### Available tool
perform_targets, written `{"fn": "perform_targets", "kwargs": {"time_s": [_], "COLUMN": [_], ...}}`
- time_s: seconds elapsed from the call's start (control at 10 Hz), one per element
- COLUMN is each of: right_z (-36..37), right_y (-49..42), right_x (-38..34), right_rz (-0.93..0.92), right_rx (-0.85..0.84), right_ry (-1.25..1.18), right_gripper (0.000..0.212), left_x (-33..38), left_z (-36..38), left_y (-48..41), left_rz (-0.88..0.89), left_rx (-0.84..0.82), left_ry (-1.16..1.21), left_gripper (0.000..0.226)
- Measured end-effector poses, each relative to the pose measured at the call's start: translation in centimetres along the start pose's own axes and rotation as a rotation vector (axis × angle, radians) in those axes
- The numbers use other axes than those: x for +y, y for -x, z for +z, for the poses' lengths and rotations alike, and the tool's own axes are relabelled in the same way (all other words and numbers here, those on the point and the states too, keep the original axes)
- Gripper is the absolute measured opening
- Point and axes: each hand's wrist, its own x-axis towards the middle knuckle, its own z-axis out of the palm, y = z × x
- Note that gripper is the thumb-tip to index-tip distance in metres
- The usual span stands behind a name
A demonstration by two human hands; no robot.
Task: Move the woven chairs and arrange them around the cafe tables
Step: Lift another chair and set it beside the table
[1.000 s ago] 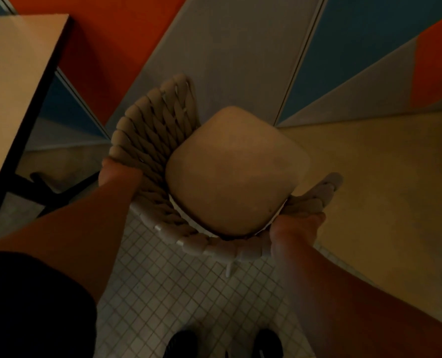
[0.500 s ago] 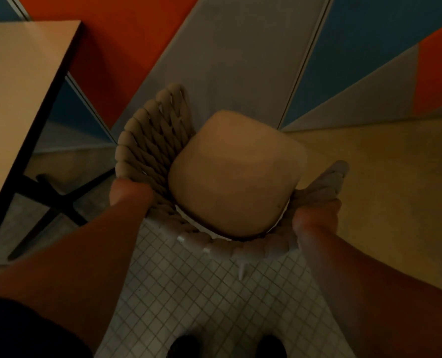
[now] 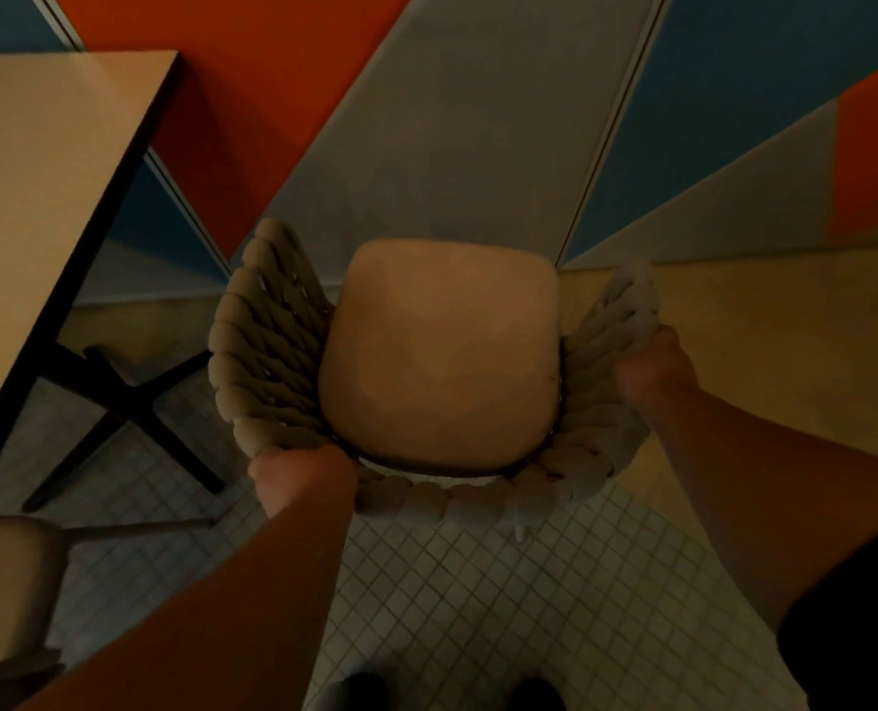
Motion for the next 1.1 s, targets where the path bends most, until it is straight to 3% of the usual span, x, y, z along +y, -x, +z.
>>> {"fn": "perform_targets", "kwargs": {"time_s": [0.2, 0.3, 0.4, 0.5, 0.6, 0.7, 0.8, 0.9, 1.0, 1.1], "right_z": [0.0, 0.1, 0.1, 0.5, 1.0, 1.5, 3.2, 4.5, 4.6, 4.6], "right_y": [-1.6, -1.7, -0.2, 3.3, 7.7, 12.0, 14.5, 15.1, 14.5, 14.1], "right_x": [0.4, 0.7, 1.5, 2.8, 3.1, 1.9, 0.5, -0.8, -1.0, -0.8], "right_rz": [-0.049, -0.061, -0.096, -0.175, -0.275, -0.473, -0.591, -0.567, -0.601, -0.647], "right_rx": [-0.003, -0.018, -0.019, -0.019, -0.051, -0.119, -0.255, -0.431, -0.484, -0.467], "right_ry": [-0.006, -0.028, -0.002, 0.087, 0.212, 0.319, 0.54, 0.739, 0.767, 0.777], "right_gripper": [0.059, 0.071, 0.088, 0.101, 0.114, 0.129, 0.143, 0.115, 0.099, 0.097], "left_x": [0.3, -1.3, -1.0, -0.1, 0.4, 2.7, 5.5, 6.4, 6.4, 6.3], "left_z": [0.1, 1.4, 0.4, -2.4, -5.4, -7.2, -6.6, -5.8, -5.4, -5.3], "left_y": [-0.2, -2.2, -2.2, -2.3, -4.7, -8.0, -9.7, -9.7, -9.3, -9.5], "left_rz": [-0.018, 0.0, 0.007, 0.041, 0.649, 1.022, 1.144, 1.135, 1.146, 1.173], "left_rx": [-0.057, -0.013, -0.1, -0.064, -0.061, -0.295, -0.466, -0.529, -0.524, -0.497], "left_ry": [0.068, 0.095, 0.06, -0.047, -0.318, -0.861, -1.342, -1.628, -1.71, -1.673], "left_gripper": [0.031, 0.042, 0.064, 0.124, 0.128, 0.145, 0.148, 0.143, 0.146, 0.141]}}
